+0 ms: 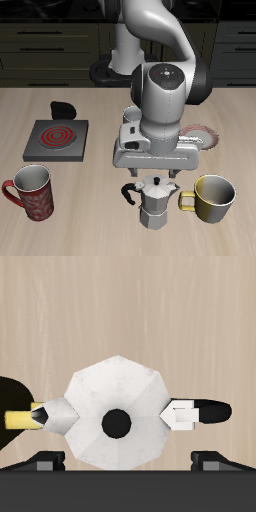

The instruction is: Place the moka pot on the stove

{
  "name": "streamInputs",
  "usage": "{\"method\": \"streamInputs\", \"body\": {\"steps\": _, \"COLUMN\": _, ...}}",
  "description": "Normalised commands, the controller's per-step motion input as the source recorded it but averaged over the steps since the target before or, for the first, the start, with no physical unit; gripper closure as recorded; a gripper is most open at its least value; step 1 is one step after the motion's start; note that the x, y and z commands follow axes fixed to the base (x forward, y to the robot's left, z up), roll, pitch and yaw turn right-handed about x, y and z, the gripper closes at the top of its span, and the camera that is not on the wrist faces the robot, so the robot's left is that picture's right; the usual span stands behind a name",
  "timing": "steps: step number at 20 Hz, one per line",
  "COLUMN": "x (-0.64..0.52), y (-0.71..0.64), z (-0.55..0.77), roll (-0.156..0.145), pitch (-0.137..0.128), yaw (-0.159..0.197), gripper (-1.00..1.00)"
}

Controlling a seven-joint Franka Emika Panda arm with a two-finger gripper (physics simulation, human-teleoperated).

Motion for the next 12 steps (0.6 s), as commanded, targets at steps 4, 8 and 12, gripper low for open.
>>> {"method": "streamInputs", "body": {"steps": 4, "x": 0.0, "y": 0.17, "z": -0.1, "roll": 0.029, "pitch": 0.012, "yaw": -0.012, "gripper": -1.0}}
{"method": "streamInputs", "body": {"steps": 8, "x": 0.06, "y": 0.01, "z": -0.18, "roll": 0.0, "pitch": 0.028, "yaw": -0.006, "gripper": -1.0}}
{"method": "streamInputs", "body": {"steps": 12, "x": 0.0, "y": -0.01, "z": -0.09, "roll": -0.002, "pitch": 0.013, "yaw": -0.01, "gripper": -1.0}}
